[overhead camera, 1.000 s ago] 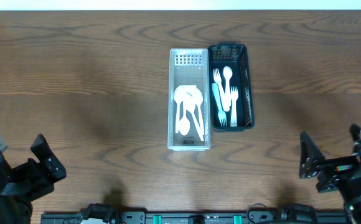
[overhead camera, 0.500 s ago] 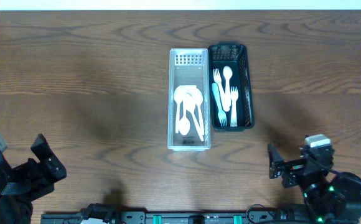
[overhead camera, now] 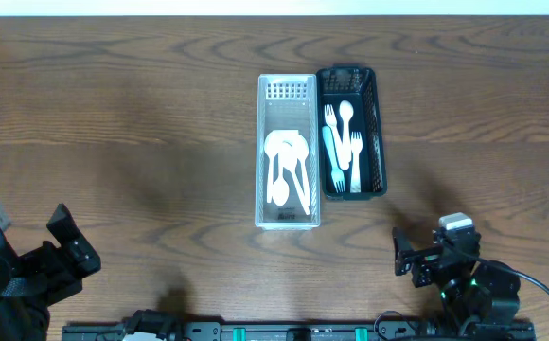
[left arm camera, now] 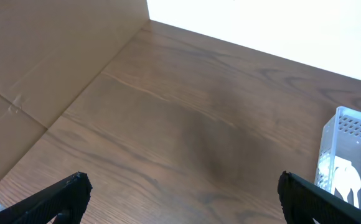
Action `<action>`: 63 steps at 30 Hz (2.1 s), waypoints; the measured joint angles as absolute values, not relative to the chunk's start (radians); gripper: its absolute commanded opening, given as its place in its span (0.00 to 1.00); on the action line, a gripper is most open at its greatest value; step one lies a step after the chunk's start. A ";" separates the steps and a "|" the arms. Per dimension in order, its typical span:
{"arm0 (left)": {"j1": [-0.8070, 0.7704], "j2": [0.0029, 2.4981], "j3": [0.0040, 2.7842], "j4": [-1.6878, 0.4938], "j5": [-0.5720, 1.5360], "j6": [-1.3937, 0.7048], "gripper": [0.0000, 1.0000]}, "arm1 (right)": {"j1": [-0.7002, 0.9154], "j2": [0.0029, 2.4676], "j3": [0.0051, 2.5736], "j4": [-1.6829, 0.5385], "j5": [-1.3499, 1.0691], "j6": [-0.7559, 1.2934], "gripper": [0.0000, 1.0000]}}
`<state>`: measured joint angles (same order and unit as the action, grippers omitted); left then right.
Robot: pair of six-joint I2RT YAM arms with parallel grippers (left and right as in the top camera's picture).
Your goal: Pack container
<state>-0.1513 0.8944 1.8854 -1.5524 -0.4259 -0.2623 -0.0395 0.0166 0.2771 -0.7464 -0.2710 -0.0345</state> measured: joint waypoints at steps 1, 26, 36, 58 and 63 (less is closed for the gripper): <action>-0.151 0.894 1.885 -1.552 -0.426 -0.262 0.98 | -0.039 0.017 0.271 -0.746 -0.271 -0.034 0.99; -0.151 0.894 1.885 -1.552 -0.426 -0.262 0.98 | -0.039 0.017 0.178 -0.749 -0.268 -0.034 0.99; -0.151 0.894 1.885 -1.552 -0.426 -0.262 0.98 | -0.039 0.017 0.178 -0.749 -0.268 -0.034 0.99; -0.010 0.694 1.380 -0.941 -0.336 -0.386 0.98 | -0.039 0.017 0.176 -0.747 -0.265 -0.034 0.99; 0.039 0.535 1.013 -0.783 -0.290 -0.526 0.98 | -0.039 0.015 0.175 -0.748 -0.264 -0.034 0.99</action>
